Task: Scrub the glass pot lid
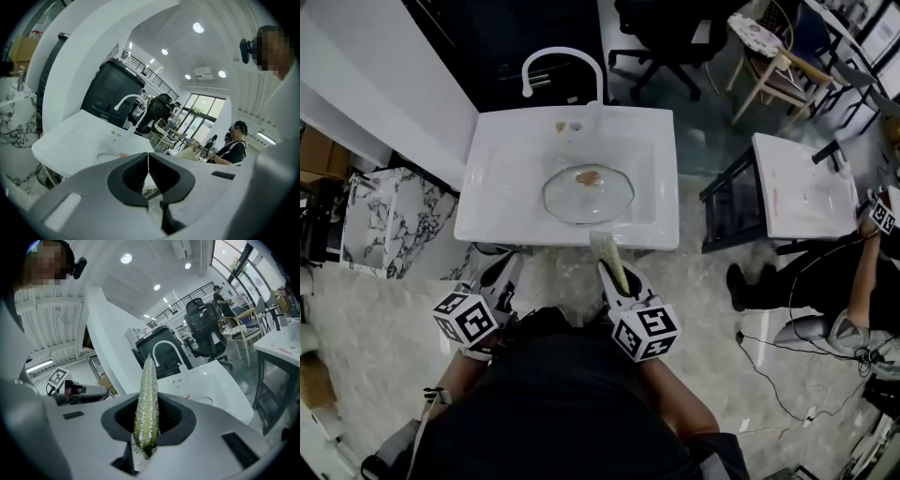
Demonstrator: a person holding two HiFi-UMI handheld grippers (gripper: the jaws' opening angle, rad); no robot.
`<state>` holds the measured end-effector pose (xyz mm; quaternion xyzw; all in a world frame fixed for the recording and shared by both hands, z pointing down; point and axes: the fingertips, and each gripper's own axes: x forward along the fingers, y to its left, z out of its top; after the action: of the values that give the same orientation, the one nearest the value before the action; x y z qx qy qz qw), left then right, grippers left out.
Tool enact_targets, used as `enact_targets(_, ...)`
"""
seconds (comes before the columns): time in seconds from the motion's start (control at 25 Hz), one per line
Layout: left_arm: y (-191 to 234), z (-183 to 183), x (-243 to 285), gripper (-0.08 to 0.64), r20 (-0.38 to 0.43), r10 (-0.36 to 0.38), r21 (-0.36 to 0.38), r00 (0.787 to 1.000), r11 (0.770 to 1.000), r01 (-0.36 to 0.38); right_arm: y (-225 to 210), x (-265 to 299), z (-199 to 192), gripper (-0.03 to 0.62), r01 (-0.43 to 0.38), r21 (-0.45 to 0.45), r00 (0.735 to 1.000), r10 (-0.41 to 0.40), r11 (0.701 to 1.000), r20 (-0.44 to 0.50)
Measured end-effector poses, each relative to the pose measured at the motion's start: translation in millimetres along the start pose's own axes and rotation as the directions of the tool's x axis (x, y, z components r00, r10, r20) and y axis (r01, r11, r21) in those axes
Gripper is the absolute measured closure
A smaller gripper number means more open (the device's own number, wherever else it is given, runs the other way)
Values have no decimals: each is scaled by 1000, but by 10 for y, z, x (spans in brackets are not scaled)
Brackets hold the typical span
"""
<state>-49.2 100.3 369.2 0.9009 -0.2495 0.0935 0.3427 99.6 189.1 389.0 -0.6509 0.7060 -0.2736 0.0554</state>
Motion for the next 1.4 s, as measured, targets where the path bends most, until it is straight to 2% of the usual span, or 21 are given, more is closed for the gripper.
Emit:
enact_targets(0.12, 130, 117, 110, 558, 11, 18, -12, 1000, 1000, -18, -171, 187, 12, 526, 22, 1, 999, -22, 1000, -30)
enact_targets(0.24, 322, 260, 280, 558, 13, 6, -34, 1000, 999, -6, -295, 417, 83, 526, 54, -16, 998, -54, 998, -42)
enact_targets(0.36, 472, 487, 514, 558, 3, -50, -22, 999, 999, 50, -389, 690, 161, 526, 84, -53, 995, -87, 995, -44)
enact_targets(0.48, 586, 711, 738, 558, -21, -120, 21, 993, 992, 121, -529, 984, 106, 526, 126, -89, 988, -133, 988, -75)
enact_targets(0.68, 999, 810, 1015, 558, -73, -164, 6, 984, 986, 165, -905, 1349, -81, 526, 251, -167, 947, -277, 954, -160)
enact_targets(0.84, 1405, 680, 1156, 558, -157, -127, 2, 979, 992, 129, -1206, 1559, -182, 526, 258, -257, 916, -320, 932, -243)
enact_targets(0.92, 1504, 627, 1195, 558, -175, -98, -8, 980, 995, 98, -1379, 1622, -233, 526, 222, -300, 901, -312, 928, -300)
enact_targets(1.04, 1577, 702, 1286, 558, -140, -33, -35, 990, 999, 28, -1690, 1843, -280, 526, 131, -363, 890, -271, 923, -367)
enact_targets(1.16, 1507, 767, 1299, 558, -79, 40, -74, 996, 996, -45, -2000, 2104, -400, 526, -17, -454, 870, -210, 891, -446)
enact_targets(1.28, 1483, 686, 1248, 558, -58, 117, -102, 991, 987, -123, -2251, 2330, -598, 526, -186, -502, 826, -142, 844, -545)
enact_targets(1.4, 1593, 576, 1137, 558, -53, 192, -141, 980, 970, -198, -2398, 2506, -743, 526, -255, -485, 786, -112, 837, -608)
